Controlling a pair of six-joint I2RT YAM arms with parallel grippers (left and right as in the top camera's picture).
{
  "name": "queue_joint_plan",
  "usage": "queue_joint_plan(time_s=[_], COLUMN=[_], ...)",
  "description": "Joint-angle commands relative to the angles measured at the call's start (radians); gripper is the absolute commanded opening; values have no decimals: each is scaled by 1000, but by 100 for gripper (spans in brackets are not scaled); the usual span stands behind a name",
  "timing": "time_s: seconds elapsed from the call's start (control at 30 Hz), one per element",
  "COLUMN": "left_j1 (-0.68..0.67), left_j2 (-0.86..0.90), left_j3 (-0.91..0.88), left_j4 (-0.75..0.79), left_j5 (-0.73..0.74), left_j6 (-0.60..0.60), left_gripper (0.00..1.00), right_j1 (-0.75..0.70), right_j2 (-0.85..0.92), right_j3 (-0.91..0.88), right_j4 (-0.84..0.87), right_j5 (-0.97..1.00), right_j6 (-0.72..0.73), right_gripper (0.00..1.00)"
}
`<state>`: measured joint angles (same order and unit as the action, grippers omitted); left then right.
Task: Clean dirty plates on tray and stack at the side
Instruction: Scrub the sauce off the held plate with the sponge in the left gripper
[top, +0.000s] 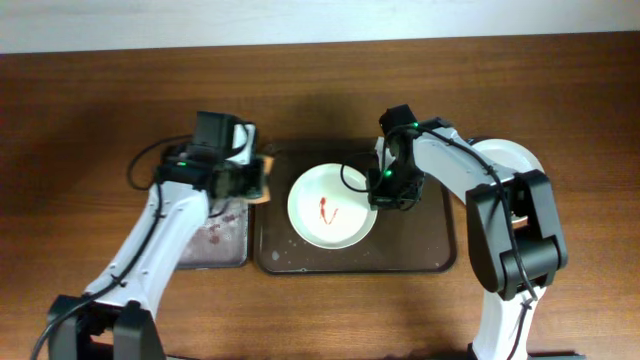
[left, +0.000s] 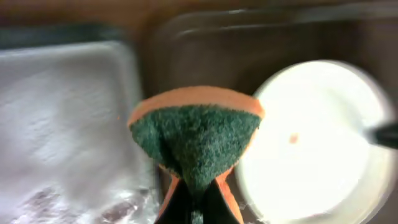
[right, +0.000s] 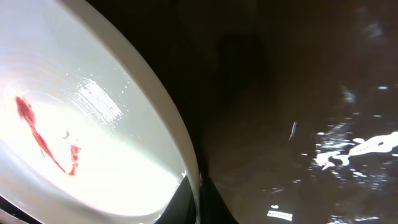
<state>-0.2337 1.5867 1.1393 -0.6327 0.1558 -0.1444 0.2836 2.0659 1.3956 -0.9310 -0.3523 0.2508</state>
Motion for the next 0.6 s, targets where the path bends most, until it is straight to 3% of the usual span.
queue_joint_plan(time_s=[0.0, 0.07, 0.3, 0.43, 0.57], left_j1=[-82, -134, -208, -218, -218], left_j2=[50, 117, 246, 294, 336], left_j3=[19, 19, 19, 19, 19], left_j4=[39, 96, 238, 245, 261], left_j5=[69, 149, 354, 352, 402], left_j6=[-209, -268, -290, -383, -402], left_gripper=[0, 0, 0, 0, 0], right_j1=[11, 11, 11, 12, 11], right_j2=[3, 3, 3, 3, 3], right_j3=[-12, -12, -12, -12, -12], right_j4=[-2, -2, 1, 1, 1], right_j5=[25, 25, 25, 24, 25], right_j6=[-11, -11, -11, -11, -11], right_gripper=[5, 5, 5, 5, 5])
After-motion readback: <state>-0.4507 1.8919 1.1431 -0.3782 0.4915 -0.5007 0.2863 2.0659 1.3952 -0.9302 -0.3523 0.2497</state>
